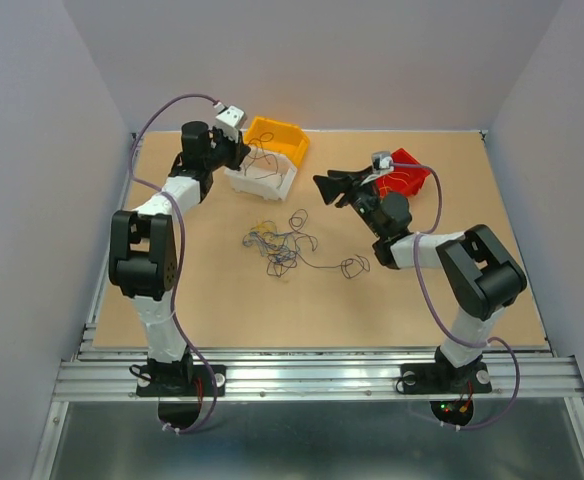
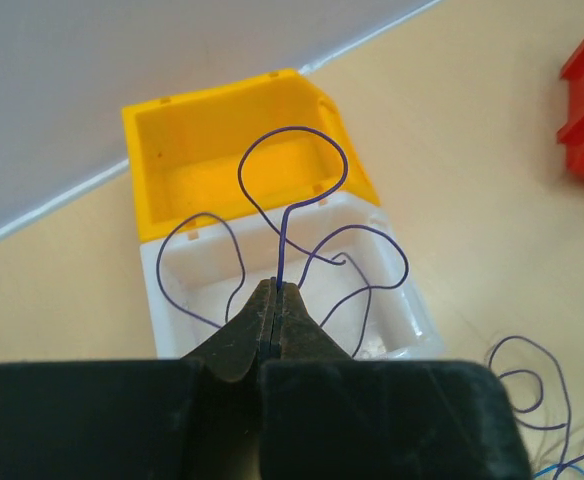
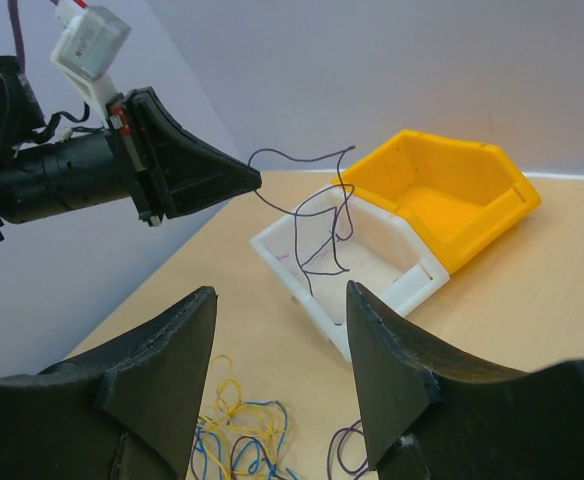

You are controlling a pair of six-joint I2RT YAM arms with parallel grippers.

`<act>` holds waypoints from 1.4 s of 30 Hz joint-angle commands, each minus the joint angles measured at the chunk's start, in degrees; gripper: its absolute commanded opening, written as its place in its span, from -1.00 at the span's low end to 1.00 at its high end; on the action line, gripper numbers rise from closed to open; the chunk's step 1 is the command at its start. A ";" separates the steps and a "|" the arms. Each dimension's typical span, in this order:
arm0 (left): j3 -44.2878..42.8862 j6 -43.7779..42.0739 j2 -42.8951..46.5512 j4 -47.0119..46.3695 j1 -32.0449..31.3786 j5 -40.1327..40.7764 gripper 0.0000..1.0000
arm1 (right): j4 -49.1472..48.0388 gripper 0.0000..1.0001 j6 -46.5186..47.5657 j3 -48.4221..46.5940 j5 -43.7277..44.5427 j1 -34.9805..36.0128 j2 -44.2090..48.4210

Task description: Untangle the cables

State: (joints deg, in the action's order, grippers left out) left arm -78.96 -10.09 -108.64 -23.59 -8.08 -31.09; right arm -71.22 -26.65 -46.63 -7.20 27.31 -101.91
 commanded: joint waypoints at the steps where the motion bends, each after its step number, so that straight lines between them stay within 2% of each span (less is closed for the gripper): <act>1: -2.42 -6.08 -1.04 6.79 0.25 5.68 -1.00 | -5.33 0.20 -0.59 1.63 0.70 -0.59 3.21; 4: -5.15 -9.68 -3.24 13.38 -0.45 6.65 -1.00 | -5.51 0.20 -0.59 2.25 0.79 -0.68 3.65; 10: -11.29 -17.76 -8.33 27.17 -3.17 13.68 -1.00 | -5.60 0.20 -0.68 3.13 0.52 -1.21 4.44; 16: -19.38 -17.95 -14.84 34.84 -3.79 15.89 -1.00 | -5.68 0.20 -1.21 3.13 0.00 -1.56 4.61; 22: -19.66 -17.33 -14.50 32.48 -3.88 16.76 -0.98 | -5.95 0.19 -2.52 1.63 -1.23 -1.56 2.94; 27: -20.71 -19.00 -16.95 32.73 -5.72 22.73 -0.98 | -5.86 0.19 -3.49 -0.04 -2.46 -1.56 0.14; 31: -21.33 -19.80 -18.54 33.79 -7.04 25.55 -0.96 | -2.26 0.18 -5.25 -5.04 -4.22 -2.00 -3.82; 38: -13.25 -18.83 -8.98 27.47 -7.13 22.40 -0.50 | -1.90 0.17 -7.18 -7.25 -6.24 -2.44 -6.72; 42: -11.84 -17.95 -5.19 26.50 -7.13 21.60 -0.46 | -1.90 0.17 -7.10 -7.07 -6.51 -2.53 -6.55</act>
State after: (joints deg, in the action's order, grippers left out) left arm -91.55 -28.88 -122.04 6.24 -15.38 -8.34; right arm -71.11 -33.12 -50.76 -12.58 25.12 -108.90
